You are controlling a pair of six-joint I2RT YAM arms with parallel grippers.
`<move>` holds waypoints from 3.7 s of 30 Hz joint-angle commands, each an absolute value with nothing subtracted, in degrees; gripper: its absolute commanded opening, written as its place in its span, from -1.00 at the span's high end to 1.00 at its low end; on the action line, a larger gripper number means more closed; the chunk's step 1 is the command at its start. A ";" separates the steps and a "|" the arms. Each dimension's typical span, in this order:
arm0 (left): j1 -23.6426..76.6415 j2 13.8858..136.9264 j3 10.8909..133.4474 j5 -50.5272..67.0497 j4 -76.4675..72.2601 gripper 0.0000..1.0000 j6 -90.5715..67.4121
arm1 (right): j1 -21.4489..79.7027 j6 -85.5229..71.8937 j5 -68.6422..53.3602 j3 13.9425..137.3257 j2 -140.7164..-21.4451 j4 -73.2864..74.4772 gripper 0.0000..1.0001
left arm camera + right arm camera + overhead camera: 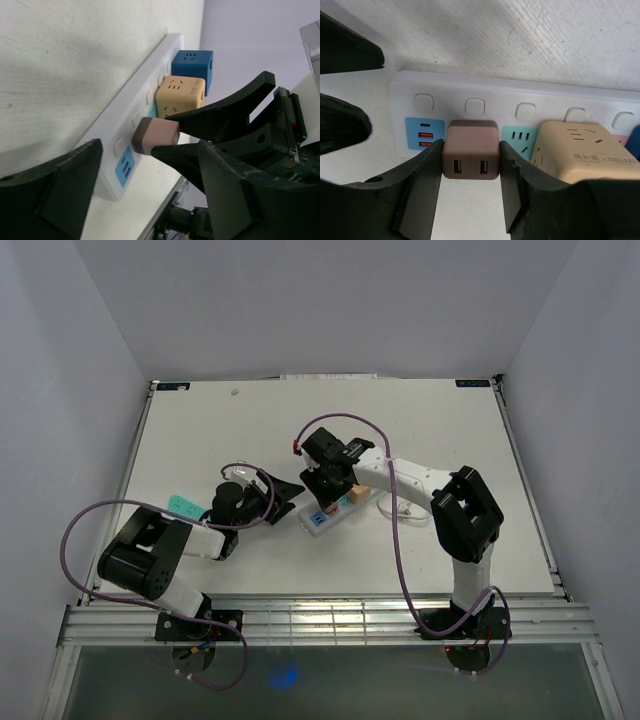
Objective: Insert the plug
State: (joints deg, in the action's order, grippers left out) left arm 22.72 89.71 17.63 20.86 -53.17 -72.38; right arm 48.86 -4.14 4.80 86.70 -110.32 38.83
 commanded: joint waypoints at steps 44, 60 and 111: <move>21.80 78.49 48.87 -25.14 12.49 -0.96 -34.73 | 48.60 -2.72 5.01 45.54 -71.64 -13.00 -0.80; 20.57 88.06 50.18 -26.73 11.25 -0.96 -28.13 | 47.02 -4.48 8.26 41.31 -66.71 -17.31 -0.82; 24.07 74.18 34.73 12.65 -16.77 0.35 -48.49 | 45.17 -17.22 -8.88 35.08 -70.05 -32.50 -0.90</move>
